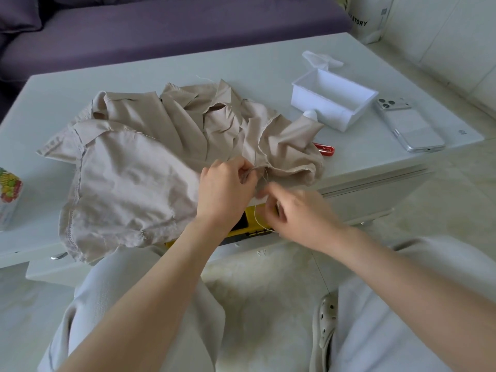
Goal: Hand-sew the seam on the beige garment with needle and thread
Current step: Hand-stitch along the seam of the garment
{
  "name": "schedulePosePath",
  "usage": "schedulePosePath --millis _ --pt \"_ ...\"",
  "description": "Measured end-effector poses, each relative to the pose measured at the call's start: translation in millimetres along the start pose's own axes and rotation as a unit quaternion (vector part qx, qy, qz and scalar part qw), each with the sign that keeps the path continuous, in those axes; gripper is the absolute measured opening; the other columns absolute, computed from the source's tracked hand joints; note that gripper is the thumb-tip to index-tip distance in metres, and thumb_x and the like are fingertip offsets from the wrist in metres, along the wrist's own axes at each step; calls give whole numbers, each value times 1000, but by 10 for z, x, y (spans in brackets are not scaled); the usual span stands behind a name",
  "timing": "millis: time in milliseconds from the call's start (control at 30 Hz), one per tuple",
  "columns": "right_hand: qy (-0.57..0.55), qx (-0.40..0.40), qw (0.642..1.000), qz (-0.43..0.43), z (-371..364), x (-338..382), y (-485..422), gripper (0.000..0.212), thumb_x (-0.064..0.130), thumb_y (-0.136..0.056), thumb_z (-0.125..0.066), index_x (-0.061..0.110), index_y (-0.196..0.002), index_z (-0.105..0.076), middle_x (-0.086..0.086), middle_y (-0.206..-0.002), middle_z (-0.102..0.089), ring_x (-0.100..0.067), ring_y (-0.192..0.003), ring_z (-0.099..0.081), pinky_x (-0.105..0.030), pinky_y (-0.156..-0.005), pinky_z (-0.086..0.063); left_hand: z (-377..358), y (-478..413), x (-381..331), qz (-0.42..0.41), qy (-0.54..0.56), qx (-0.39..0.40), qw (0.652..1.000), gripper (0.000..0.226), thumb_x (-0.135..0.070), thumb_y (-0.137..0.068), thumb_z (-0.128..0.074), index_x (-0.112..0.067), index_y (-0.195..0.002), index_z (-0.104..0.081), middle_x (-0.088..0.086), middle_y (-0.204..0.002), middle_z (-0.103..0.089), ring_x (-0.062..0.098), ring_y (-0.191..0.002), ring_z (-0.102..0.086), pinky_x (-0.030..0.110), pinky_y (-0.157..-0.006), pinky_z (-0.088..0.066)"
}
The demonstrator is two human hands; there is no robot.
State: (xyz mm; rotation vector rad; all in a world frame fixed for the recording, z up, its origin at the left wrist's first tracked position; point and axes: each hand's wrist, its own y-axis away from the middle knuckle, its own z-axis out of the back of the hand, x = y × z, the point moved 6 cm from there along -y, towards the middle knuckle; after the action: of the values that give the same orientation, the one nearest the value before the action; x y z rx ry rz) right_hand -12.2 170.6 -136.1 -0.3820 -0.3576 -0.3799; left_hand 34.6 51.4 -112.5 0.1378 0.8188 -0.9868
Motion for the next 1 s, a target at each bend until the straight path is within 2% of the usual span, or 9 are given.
schedulePosePath --millis 100,233,400,533,633,733,867,933,1000 --pt "-78 -108 990 -53 183 -110 -83 33 40 -91 -45 15 -108 -56 20 -73 -50 -3 -53 -52 -27 -48 -47 -32 8 -15 -16 -4 18 1000 15 -26 -90 -62 -15 -88 -72 0 -72 -69 26 -80 -61 44 -80 -49" --pt "-103 -158 976 -109 230 -225 -157 22 29 -91 -56 16 -109 -60 20 -71 -47 4 -58 -47 -19 -58 -40 -67 14 -24 -21 -17 33 999 18 -32 -90 -61 -18 -84 -71 -5 -62 -67 23 -76 -60 40 -79 -49" --pt "-91 -206 964 -141 263 -246 -182 22 30 -89 -61 16 -105 -58 19 -75 -46 7 -68 -44 -23 -68 -41 -85 29 -41 -34 -17 41 998 17 -29 -90 -61 -18 -86 -72 -5 -61 -67 21 -74 -61 40 -78 -49" --pt "-49 -178 976 -118 230 -203 -231 15 29 -89 -62 14 -93 -64 12 -87 -50 3 -64 -42 -22 -63 -40 -122 45 -48 -46 -29 56 997 15 -21 -91 -59 -17 -92 -73 -3 -70 -69 22 -75 -62 36 -77 -49" --pt "-77 -159 978 -111 167 -203 -265 14 24 -89 -63 11 -85 -67 11 -83 -48 6 -59 -42 -18 -56 -36 -122 48 -53 -52 -38 54 996 16 -19 -91 -58 -15 -89 -73 0 -69 -69 24 -73 -62 34 -72 -46" --pt "-97 -176 974 -107 179 -198 -288 14 21 -88 -64 13 -77 -65 13 -77 -48 4 -57 -45 -15 -56 -37 -100 47 -60 -50 -35 57 997 15 -20 -91 -59 -15 -91 -73 0 -71 -71 23 -76 -63 36 -76 -48" --pt "-135 -222 958 -123 280 -235 -300 19 23 -89 -63 12 -73 -62 6 -73 -57 -1 -62 -48 -13 -65 -37 -101 54 -27 -47 -23 72 996 15 -26 -89 -64 -16 -87 -74 -2 -73 -71 20 -76 -63 40 -82 -49" --pt "-195 -226 939 -170 333 -296 -298 22 25 -92 -58 18 -72 -57 10 -67 -54 -3 -61 -46 -17 -64 -35 -124 63 -11 -54 -42 92 993 15 -28 -88 -65 -17 -83 -74 -5 -73 -68 19 -78 -61 37 -82 -48" --pt "-261 -241 910 -213 406 -363 -274 27 23 -95 -54 23 -69 -49 13 -58 -45 -1 -55 -43 -16 -59 -33 -164 86 14 -53 -72 128 988 13 -26 -88 -64 -18 -83 -74 -8 -77 -62 19 -86 -58 35 -86 -44"
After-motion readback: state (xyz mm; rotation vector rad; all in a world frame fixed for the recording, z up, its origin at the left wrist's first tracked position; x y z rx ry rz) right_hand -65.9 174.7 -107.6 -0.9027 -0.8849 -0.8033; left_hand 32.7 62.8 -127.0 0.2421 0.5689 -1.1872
